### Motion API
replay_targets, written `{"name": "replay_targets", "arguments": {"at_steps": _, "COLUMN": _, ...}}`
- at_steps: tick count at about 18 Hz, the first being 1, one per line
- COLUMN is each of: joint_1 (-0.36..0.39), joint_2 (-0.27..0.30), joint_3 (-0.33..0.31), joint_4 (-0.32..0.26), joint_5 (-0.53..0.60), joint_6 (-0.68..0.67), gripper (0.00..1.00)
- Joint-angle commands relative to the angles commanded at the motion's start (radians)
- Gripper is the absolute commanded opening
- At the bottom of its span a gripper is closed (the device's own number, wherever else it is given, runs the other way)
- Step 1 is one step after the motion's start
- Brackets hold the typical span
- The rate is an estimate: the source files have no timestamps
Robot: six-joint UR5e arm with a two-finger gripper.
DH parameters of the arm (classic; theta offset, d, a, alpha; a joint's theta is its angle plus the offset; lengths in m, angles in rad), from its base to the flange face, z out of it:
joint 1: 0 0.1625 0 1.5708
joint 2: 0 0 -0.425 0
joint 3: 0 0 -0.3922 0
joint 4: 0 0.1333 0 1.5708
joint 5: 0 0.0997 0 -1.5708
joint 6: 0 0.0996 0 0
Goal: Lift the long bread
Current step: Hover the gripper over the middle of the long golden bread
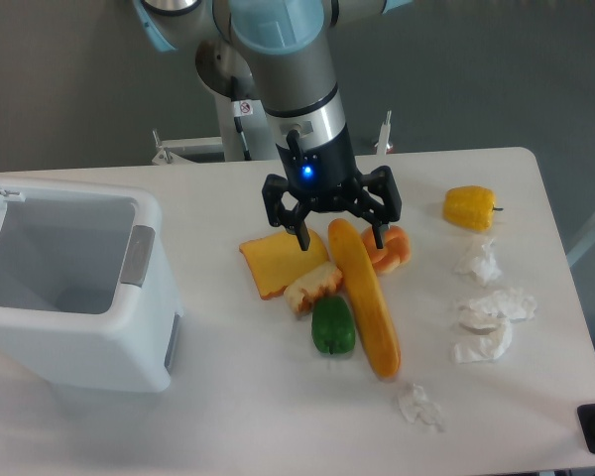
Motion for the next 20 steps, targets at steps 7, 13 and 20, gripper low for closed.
{"name": "replay_targets", "arguments": {"at_steps": 7, "joint_1": -0.002, "joint_2": -0.002, "joint_3": 0.006, "joint_4": 0.002, "joint_5": -0.005, "joint_6": -0.008, "gripper": 1.00}}
{"name": "replay_targets", "arguments": {"at_steps": 13, "joint_1": -0.002, "joint_2": -0.014, "joint_3": 0.005, "joint_4": 0.012, "joint_5": -0.011, "joint_6": -0.018, "gripper": 1.00}}
{"name": "replay_targets", "arguments": {"at_steps": 20, "joint_1": 0.003, "joint_2": -0.031, "joint_3": -0.021, "joint_4": 0.057, "joint_5": -0.041, "joint_6": -0.046, "gripper": 1.00}}
